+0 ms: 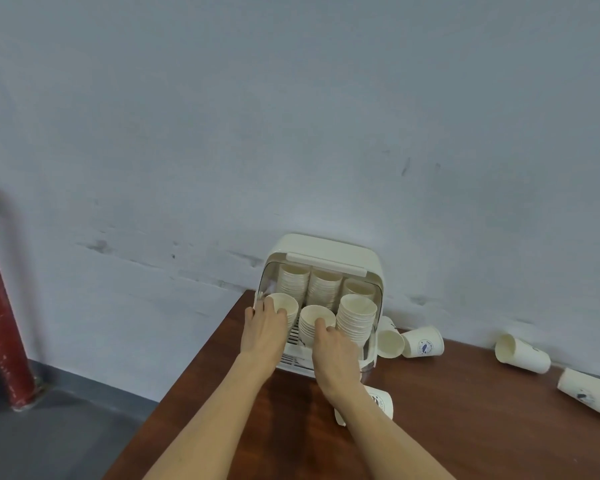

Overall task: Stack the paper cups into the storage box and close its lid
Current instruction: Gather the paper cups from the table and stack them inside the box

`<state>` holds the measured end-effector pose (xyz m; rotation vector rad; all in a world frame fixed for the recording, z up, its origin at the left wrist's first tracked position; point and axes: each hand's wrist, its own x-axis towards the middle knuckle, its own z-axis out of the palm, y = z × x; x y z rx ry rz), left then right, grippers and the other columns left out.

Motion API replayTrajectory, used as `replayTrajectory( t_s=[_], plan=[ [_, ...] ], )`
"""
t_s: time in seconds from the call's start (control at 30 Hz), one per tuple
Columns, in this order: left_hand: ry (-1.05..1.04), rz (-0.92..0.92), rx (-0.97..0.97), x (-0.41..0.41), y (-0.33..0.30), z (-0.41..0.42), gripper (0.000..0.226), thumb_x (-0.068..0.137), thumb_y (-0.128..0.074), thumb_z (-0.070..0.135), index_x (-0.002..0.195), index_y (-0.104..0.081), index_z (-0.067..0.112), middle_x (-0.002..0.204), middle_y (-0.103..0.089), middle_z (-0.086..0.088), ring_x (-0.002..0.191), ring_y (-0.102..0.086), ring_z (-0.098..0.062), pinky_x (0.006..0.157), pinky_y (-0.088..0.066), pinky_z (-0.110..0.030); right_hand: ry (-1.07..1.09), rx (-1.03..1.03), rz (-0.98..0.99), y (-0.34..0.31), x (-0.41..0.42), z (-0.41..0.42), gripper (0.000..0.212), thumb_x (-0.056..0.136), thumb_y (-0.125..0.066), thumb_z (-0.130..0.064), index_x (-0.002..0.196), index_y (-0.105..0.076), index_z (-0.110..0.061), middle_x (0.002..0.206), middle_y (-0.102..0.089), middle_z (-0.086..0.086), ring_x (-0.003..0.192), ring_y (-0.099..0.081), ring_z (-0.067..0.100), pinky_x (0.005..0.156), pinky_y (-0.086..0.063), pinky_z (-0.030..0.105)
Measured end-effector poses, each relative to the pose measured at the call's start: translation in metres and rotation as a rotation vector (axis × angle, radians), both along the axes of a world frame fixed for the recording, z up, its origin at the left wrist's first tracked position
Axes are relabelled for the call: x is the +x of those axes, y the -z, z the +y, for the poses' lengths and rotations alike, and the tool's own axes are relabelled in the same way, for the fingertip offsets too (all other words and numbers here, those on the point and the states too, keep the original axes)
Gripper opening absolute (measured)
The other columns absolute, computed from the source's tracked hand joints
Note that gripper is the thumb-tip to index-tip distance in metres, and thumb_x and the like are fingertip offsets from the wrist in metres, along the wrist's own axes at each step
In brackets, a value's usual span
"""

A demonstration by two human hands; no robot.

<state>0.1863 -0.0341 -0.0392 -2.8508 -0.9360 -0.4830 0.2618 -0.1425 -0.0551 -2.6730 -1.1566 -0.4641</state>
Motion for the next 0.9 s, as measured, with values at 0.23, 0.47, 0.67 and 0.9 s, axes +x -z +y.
replayTrajectory(
  t_s=[0.23,0.47,0.67,0.9],
  plan=[
    [0.032,-0.075,-0.037,-0.008,-0.005,-0.036,0.049,0.088,-0.048,0.014,0.136,-0.038,0.013,0.128,-0.047,-0.011,0.119,-0.044,-0.028,0.100,-0.034,-0.039,-0.086,0.081,0.211,-0.011,-0.002,-0.010,0.048,0.087,-0.044,0.001,0.133,-0.032,-0.005,0.102,-0.062,0.018,0.087,-0.059,0.035,0.062,-0.036,0.037],
    [0.146,-0.145,-0.179,-0.021,-0.017,-0.095,0.041,0.093,-0.043,0.019,0.133,-0.042,0.018,0.129,-0.044,-0.008,0.119,-0.043,-0.027,0.098,-0.034,-0.038,-0.087,0.175,0.283,-0.030,-0.014,-0.083,0.032,0.090,-0.041,-0.007,0.121,-0.042,-0.010,0.110,-0.056,0.013,0.094,-0.054,0.032,0.071,-0.044,0.040],
    [0.311,-0.199,-0.233,-0.014,-0.026,-0.150,0.038,0.096,-0.040,0.024,0.134,-0.043,0.021,0.127,-0.045,-0.005,0.117,-0.043,-0.024,0.096,-0.036,-0.037,0.034,0.297,0.303,-0.048,-0.008,-0.158,0.035,0.091,-0.040,-0.013,0.125,-0.043,-0.016,0.119,-0.053,0.005,0.098,-0.056,0.032,0.072,-0.043,0.038],
    [0.501,-0.258,-0.201,0.021,-0.023,-0.230,0.036,0.095,-0.041,0.025,0.131,-0.045,0.022,0.125,-0.047,-0.001,0.111,-0.047,-0.020,0.094,-0.040,-0.034,0.225,0.392,0.240,-0.058,0.021,-0.267,0.045,0.096,-0.042,-0.021,0.140,-0.038,-0.016,0.125,-0.055,0.005,0.117,-0.052,0.025,0.097,-0.042,0.039]
  ],
)
